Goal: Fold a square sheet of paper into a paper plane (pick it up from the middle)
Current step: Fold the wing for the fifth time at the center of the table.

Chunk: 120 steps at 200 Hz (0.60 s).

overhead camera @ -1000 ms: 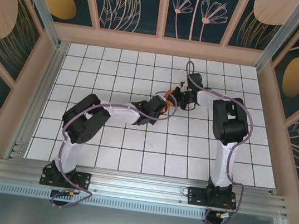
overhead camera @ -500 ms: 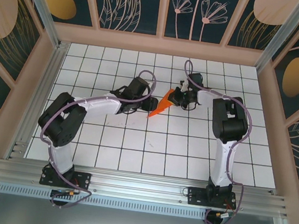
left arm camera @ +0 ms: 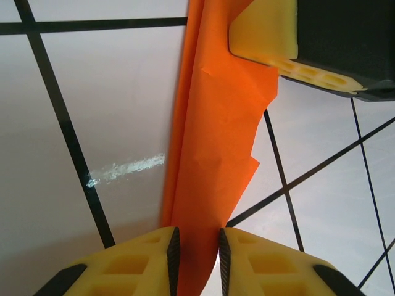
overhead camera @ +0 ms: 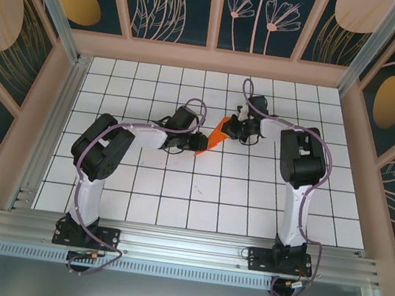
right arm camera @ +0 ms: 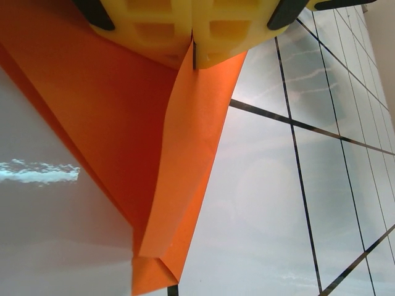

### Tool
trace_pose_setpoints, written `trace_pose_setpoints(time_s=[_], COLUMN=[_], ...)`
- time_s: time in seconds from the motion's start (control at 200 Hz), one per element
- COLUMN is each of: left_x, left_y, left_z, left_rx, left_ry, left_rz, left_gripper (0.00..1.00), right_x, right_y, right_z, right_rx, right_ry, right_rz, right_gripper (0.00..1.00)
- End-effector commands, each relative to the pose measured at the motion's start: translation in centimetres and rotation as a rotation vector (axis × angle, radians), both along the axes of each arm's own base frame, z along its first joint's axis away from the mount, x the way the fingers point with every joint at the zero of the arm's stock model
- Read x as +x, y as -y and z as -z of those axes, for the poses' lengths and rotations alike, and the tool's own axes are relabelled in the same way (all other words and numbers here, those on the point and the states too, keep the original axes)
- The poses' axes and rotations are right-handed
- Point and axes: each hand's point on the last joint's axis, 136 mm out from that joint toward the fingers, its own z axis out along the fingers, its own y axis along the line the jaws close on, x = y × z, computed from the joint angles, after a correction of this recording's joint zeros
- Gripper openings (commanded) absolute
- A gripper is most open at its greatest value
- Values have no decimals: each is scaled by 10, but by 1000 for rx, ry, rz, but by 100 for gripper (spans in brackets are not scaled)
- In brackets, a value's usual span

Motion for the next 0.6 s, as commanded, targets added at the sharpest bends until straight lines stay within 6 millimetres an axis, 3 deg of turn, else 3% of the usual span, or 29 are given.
trace_pose_setpoints(time_s=[0.0,0.21,0.395,0.48,0.595], left_x=[9,8,20,27,31], left_y=[1,-3,5,2,0], left_z=[1,3,-33,-38,-33], left_rx=[8,36,-50,-67,-71], left_ry=[12,14,54,59,46], left_rz=[-6,-9,-26,-62,-76], left_gripper=[22,23,36,34,24], right_x=[-2,-1,-3,-3,-4], right_y=[3,4,5,5,4], right_z=[13,15,17,20,22], right_rx=[-21,-28,-30,-32,-31], right_ry=[-28,-32,-41,-48,-55], right_rz=[-9,-3,-4,-3,-5], right_gripper=[5,5,5,5,4])
